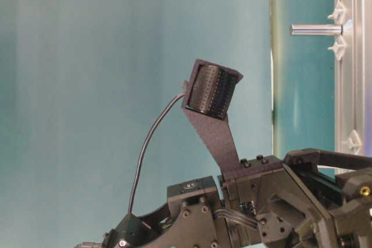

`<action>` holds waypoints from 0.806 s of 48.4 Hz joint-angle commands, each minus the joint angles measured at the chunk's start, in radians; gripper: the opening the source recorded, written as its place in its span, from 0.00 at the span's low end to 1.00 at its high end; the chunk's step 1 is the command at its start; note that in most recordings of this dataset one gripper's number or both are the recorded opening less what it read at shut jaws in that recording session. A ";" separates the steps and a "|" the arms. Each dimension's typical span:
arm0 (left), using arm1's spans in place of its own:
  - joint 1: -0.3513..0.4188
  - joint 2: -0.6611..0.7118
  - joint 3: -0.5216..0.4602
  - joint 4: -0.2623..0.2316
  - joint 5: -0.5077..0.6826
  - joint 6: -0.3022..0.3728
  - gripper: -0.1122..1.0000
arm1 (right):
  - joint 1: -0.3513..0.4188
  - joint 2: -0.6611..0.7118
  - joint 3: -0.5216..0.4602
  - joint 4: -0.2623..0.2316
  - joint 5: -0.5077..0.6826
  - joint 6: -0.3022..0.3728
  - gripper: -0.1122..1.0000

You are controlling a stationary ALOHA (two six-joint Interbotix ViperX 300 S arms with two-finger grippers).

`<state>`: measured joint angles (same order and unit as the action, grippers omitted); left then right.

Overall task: Insert the large gear onto the shaft.
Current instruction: 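Close the left gripper on the gear hub, then lift the gear and carry it with the left gripper toward the right shaft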

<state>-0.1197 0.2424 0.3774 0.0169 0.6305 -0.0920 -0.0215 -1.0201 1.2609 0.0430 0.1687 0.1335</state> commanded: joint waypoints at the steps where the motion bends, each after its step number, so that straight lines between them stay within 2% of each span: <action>1: 0.003 -0.002 -0.002 0.003 -0.002 -0.002 0.95 | -0.002 0.003 -0.011 0.000 -0.006 0.011 0.16; 11: -0.002 0.002 -0.003 0.003 0.000 -0.008 0.94 | -0.002 0.003 -0.011 0.000 -0.005 0.011 0.16; 18: -0.014 -0.003 -0.006 0.002 0.000 0.005 0.79 | -0.002 0.003 -0.011 0.000 -0.005 0.011 0.16; 39: -0.021 -0.014 -0.012 0.003 0.037 0.006 0.79 | -0.003 0.002 -0.011 0.000 -0.003 0.012 0.16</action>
<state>-0.1365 0.2424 0.3697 0.0184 0.6611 -0.0874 -0.0215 -1.0232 1.2609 0.0430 0.1703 0.1365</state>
